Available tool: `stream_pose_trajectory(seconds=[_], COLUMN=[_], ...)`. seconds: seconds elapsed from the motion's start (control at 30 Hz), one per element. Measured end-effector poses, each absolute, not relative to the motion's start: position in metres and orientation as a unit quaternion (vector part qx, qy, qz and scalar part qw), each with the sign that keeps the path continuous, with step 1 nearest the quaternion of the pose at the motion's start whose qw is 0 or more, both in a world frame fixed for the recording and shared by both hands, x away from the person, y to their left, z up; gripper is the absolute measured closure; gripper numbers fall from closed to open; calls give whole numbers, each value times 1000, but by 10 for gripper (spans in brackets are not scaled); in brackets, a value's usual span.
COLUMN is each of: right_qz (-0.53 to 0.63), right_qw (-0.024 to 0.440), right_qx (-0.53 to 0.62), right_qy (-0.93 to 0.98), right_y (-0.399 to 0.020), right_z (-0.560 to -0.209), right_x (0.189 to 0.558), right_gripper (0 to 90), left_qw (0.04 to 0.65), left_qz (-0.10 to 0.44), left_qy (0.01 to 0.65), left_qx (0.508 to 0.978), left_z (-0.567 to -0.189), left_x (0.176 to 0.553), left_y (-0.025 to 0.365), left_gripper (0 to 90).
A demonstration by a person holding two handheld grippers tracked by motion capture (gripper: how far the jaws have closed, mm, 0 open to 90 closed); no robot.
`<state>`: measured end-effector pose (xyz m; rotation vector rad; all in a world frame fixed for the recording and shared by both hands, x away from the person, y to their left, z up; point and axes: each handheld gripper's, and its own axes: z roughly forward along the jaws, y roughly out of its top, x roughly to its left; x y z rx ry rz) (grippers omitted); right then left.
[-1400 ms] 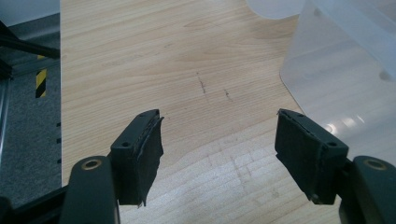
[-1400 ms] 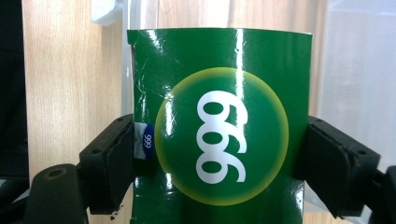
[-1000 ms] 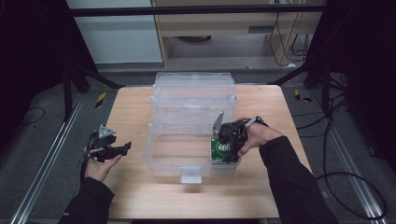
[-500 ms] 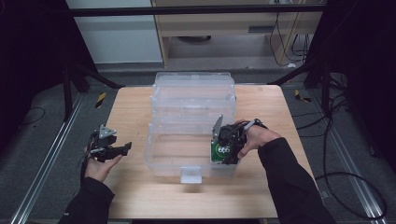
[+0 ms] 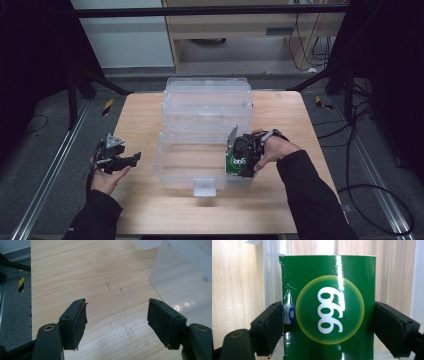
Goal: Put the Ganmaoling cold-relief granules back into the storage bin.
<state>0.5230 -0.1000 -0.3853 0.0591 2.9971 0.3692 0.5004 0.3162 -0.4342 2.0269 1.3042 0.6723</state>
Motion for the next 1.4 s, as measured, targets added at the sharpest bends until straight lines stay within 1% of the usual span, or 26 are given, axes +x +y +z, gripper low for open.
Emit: stream_pose_trajectory(seconds=[0.1, 0.27, 0.47, 0.63, 0.73, 0.93, 1.03, 1.1, 1.17, 1.4], right_qz=[124, 146, 166, 182, 197, 214, 227, 244, 245, 250], right_qw=[61, 71, 95, 112, 123, 134, 133, 117, 119, 106], right_qx=[23, 33, 62, 77, 85, 92, 98, 110, 110, 107], right_qy=[990, 986, 979, 974, 969, 963, 960, 956, 956, 957], right_y=[-101, -106, -112, -118, -123, -124, -122, -122, -121, -114], right_z=[-385, -375, -366, -356, -349, -340, -338, -339, -342, -352], right_x=[523, 522, 519, 512, 507, 494, 489, 487, 484, 479], right_gripper=[144, 149, 169, 169, 184, 199, 215, 231, 243, 286], left_qw=[314, 314, 316, 322, 325, 327, 327, 328, 328, 328], left_qz=[255, 255, 256, 258, 259, 259, 260, 259, 259, 259], left_qy=[495, 494, 495, 494, 493, 491, 489, 489, 489, 489], left_qx=[769, 770, 768, 765, 765, 765, 765, 766, 765, 766], left_z=[-434, -434, -434, -432, -431, -430, -430, -429, -429, -429], left_x=[500, 501, 500, 500, 499, 499, 499, 499, 499, 499], left_y=[316, 316, 316, 317, 317, 316, 315, 315, 315, 315], left_gripper=[310, 310, 313, 316, 318, 319, 318, 319, 319, 319])
